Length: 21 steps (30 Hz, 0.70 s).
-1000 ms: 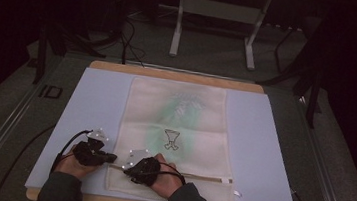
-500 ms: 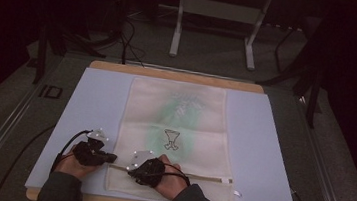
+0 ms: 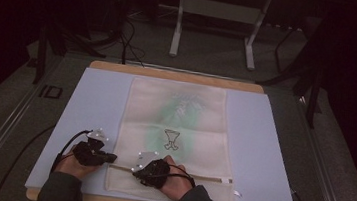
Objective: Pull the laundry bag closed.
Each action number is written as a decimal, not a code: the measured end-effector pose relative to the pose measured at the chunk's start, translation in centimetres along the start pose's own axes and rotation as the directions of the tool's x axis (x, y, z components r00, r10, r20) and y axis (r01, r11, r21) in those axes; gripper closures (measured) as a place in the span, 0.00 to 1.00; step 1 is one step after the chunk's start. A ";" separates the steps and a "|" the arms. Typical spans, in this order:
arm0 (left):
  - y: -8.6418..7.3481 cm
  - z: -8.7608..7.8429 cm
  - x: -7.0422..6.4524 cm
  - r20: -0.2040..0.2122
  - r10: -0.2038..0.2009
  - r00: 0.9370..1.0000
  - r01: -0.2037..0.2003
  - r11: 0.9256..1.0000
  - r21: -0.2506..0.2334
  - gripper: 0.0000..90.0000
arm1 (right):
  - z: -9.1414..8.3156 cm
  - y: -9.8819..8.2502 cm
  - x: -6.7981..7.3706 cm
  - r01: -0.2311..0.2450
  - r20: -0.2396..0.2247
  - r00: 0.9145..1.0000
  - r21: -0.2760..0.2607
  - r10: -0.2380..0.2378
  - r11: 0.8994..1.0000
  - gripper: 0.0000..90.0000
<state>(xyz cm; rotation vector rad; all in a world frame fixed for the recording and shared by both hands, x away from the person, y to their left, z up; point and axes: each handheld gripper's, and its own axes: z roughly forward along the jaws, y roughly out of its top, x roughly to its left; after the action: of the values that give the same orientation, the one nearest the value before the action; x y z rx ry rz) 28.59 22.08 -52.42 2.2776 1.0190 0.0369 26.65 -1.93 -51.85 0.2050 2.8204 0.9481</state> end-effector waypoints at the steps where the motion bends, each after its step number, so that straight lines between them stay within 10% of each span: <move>1: 0.0 0.0 0.0 0.000 0.000 1.000 0.000 1.000 0.000 1.00 | -0.1 -0.1 0.0 0.000 -0.001 1.000 0.003 0.000 1.000 0.91; 21: 0.0 0.0 -0.1 -0.003 -0.002 1.000 0.002 1.000 0.002 1.00 | -1.5 -1.7 -0.2 -0.016 0.003 1.000 0.020 0.016 1.000 0.91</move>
<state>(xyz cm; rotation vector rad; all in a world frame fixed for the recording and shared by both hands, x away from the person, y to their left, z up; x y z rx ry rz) 28.56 22.03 -52.39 2.2788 1.0231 0.0379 26.42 -4.20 -51.74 0.2316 2.8310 0.9229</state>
